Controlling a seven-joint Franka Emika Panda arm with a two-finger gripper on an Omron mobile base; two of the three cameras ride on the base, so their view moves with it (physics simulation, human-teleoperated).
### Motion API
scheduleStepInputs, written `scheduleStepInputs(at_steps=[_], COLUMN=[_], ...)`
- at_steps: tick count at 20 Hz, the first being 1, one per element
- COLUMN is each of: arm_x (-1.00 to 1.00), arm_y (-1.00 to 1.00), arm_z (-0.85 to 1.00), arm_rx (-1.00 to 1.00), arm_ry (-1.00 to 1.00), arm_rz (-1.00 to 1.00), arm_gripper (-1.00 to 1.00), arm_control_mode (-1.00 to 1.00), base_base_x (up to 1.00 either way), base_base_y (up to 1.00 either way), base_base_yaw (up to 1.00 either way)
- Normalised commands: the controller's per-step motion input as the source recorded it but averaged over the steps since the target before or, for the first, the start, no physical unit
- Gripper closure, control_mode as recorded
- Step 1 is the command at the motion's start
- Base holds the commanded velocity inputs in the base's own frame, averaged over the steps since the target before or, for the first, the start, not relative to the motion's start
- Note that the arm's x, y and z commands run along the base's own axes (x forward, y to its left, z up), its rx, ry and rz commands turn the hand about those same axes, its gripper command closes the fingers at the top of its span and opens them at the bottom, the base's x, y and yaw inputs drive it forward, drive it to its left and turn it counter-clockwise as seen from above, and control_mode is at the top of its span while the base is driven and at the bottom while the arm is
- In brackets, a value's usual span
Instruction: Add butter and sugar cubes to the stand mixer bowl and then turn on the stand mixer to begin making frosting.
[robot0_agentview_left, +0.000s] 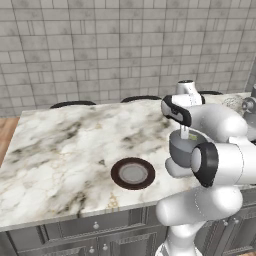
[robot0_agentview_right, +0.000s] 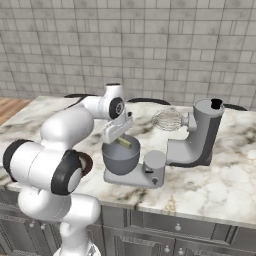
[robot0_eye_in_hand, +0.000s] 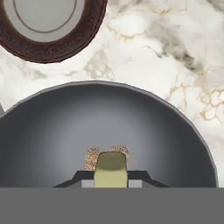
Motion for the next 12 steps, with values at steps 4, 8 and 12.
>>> scheduleStepInputs(at_steps=[4,8,12], arm_x=[0.12,0.08,0.07], arm_y=[-0.03,-0.08,-0.08], arm_z=[-0.48,-0.46,-0.41], arm_rx=[0.01,0.01,0.01], arm_ry=[0.04,0.02,0.0], arm_rz=[-0.04,-0.04,-0.04], arm_gripper=[1.0,1.0,1.0], arm_control_mode=[-1.0,-1.0,-1.0], base_base_x=[0.0,0.0,0.0], base_base_y=[0.0,0.0,0.0], base_base_yaw=[0.0,0.0,0.0])
